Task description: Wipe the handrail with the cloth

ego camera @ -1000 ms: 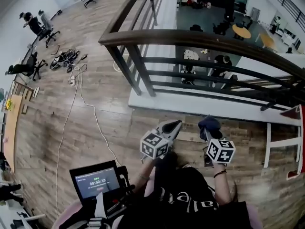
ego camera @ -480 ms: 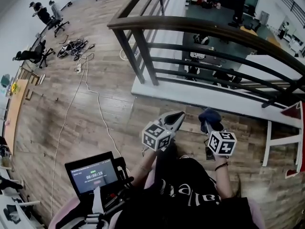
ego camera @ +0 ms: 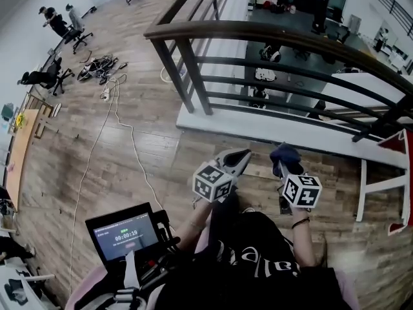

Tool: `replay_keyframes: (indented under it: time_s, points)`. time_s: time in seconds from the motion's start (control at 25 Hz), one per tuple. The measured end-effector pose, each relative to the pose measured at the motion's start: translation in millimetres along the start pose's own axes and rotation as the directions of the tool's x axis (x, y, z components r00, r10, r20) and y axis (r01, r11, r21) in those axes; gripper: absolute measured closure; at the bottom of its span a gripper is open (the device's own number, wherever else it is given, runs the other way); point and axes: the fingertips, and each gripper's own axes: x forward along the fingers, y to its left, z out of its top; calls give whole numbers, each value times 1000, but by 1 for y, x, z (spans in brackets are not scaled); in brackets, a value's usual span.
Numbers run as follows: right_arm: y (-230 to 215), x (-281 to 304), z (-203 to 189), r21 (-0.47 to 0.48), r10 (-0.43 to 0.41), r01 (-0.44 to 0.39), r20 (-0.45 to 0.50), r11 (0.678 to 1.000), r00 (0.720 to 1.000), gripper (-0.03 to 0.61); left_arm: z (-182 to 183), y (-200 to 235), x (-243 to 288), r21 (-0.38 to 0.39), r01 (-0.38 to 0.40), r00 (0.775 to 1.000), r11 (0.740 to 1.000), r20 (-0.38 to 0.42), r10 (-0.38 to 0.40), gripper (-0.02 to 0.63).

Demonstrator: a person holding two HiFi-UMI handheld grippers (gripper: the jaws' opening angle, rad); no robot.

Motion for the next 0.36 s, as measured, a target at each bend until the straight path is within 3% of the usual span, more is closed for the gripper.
replay_keyframes:
  time_s: [0.36]
  points:
    - [2,2,-4,1,10,-10,-5,1000,1000,476,-6,4,-2,-5,-9,1000,1000,-3,9,614]
